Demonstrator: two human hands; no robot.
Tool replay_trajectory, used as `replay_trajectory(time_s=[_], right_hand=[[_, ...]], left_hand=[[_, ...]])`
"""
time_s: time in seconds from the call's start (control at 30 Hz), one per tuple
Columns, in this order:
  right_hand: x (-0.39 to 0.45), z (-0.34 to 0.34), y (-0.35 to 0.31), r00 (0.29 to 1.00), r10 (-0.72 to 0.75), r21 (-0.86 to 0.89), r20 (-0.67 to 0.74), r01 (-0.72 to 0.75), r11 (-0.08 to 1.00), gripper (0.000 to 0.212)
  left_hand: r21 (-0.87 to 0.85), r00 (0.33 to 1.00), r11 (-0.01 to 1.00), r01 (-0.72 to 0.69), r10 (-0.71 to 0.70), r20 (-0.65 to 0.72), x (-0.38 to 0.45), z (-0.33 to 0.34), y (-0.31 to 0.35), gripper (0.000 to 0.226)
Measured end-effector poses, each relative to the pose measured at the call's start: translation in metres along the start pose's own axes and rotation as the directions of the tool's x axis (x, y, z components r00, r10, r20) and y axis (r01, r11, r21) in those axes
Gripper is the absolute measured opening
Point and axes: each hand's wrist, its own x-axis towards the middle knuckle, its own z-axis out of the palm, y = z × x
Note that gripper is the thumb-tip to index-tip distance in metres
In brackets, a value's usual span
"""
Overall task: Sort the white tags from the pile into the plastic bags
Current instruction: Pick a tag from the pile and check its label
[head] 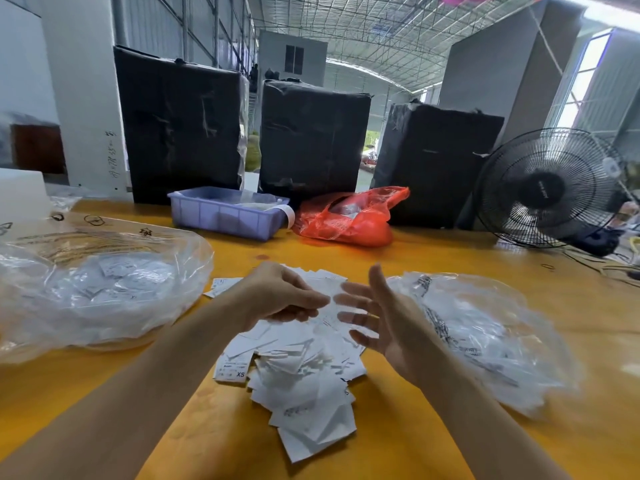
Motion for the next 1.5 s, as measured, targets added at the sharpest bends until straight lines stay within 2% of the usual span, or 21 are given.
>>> replay_trajectory(time_s=[0.07, 0.17, 0.23, 0.3, 0.4, 0.47, 0.53, 0.6, 0.67, 0.8, 0.93, 1.0, 1.07, 1.13, 1.23, 1.33, 1.5], right_hand=[[-0.002, 0.002, -0.002, 0.998, -0.045, -0.123, 0.047, 0.051, 0.991, 0.062], [-0.003, 0.006, 0.001, 0.995, -0.098, -0.254, 0.021, 0.1, 0.962, 0.04], [0.0, 0.006, 0.005, 0.99, -0.134, -0.239, -0.039, 0.121, 0.963, 0.013], [0.001, 0.004, 0.007, 0.99, -0.121, -0.169, -0.075, 0.107, 0.98, 0.003], [0.001, 0.004, 0.008, 0.99, -0.137, -0.128, -0.025, 0.133, 0.983, 0.003], [0.002, 0.008, 0.013, 0.981, -0.194, -0.209, 0.002, 0.19, 0.959, 0.003], [0.004, 0.014, 0.022, 0.956, -0.294, -0.389, -0.012, 0.266, 0.882, 0.004], [0.007, 0.017, 0.031, 0.915, -0.403, -0.627, 0.035, 0.334, 0.704, 0.011], [0.009, 0.02, 0.037, 0.882, -0.453, -0.739, 0.129, 0.39, 0.55, 0.022], [0.019, 0.032, 0.041, 0.842, -0.474, -0.781, 0.257, 0.47, 0.411, 0.03], [0.037, 0.046, 0.037, 0.843, -0.383, -0.841, 0.378, 0.485, 0.24, 0.033], [0.045, 0.056, 0.034, 0.833, -0.358, -0.828, 0.421, 0.514, 0.222, 0.037], [0.049, 0.07, 0.034, 0.832, -0.304, -0.806, 0.464, 0.539, 0.245, 0.05], [0.05, 0.085, 0.035, 0.818, -0.235, -0.795, 0.525, 0.57, 0.207, 0.058], [0.048, 0.1, 0.035, 0.801, -0.213, -0.799, 0.559, 0.59, 0.12, 0.044], [0.047, 0.103, 0.035, 0.797, -0.279, -0.796, 0.535, 0.586, 0.148, 0.021], [0.043, 0.101, 0.041, 0.833, -0.317, -0.854, 0.453, 0.507, 0.112, 0.022]], left_hand=[[0.065, 1.0, 0.998, 0.002, -0.002, 0.007, 0.0, 0.001, 0.0, 0.018], [0.212, 0.995, 0.977, 0.002, -0.023, 0.094, -0.002, 0.005, 0.0, 0.016], [0.243, 0.994, 0.97, -0.004, -0.022, 0.106, -0.002, 0.007, -0.001, 0.012], [0.176, 0.999, 0.984, -0.02, 0.013, 0.044, -0.001, 0.008, -0.001, 0.007], [-0.142, 0.999, 0.99, -0.025, 0.019, -0.044, 0.0, 0.011, 0.002, 0.007], [-0.365, 0.997, 0.93, -0.033, 0.003, -0.082, 0.001, 0.014, 0.004, 0.009], [-0.43, 0.987, 0.9, -0.076, 0.008, -0.158, 0.002, 0.013, 0.004, 0.008], [-0.397, 0.966, 0.908, -0.136, 0.032, -0.257, 0.004, 0.007, 0.002, 0.006], [-0.326, 0.935, 0.93, -0.171, 0.048, -0.351, 0.006, -0.002, -0.004, 0.005], [-0.2, 0.885, 0.968, -0.152, 0.043, -0.464, 0.011, -0.014, -0.021, 0.008], [-0.195, 0.847, 0.97, -0.149, 0.023, -0.531, 0.017, -0.024, -0.036, 0.009], [-0.177, 0.823, 0.97, -0.166, 0.037, -0.567, 0.02, -0.027, -0.041, 0.01], [-0.141, 0.799, 0.975, -0.174, 0.056, -0.599, 0.021, -0.03, -0.044, 0.011], [-0.127, 0.782, 0.975, -0.181, 0.065, -0.619, 0.022, -0.032, -0.046, 0.012], [-0.137, 0.767, 0.971, -0.197, 0.066, -0.638, 0.023, -0.035, -0.051, 0.015], [-0.172, 0.764, 0.962, -0.214, 0.055, -0.643, 0.022, -0.038, -0.052, 0.013], [-0.224, 0.762, 0.95, -0.22, 0.024, -0.647, 0.022, -0.041, -0.054, 0.009]])
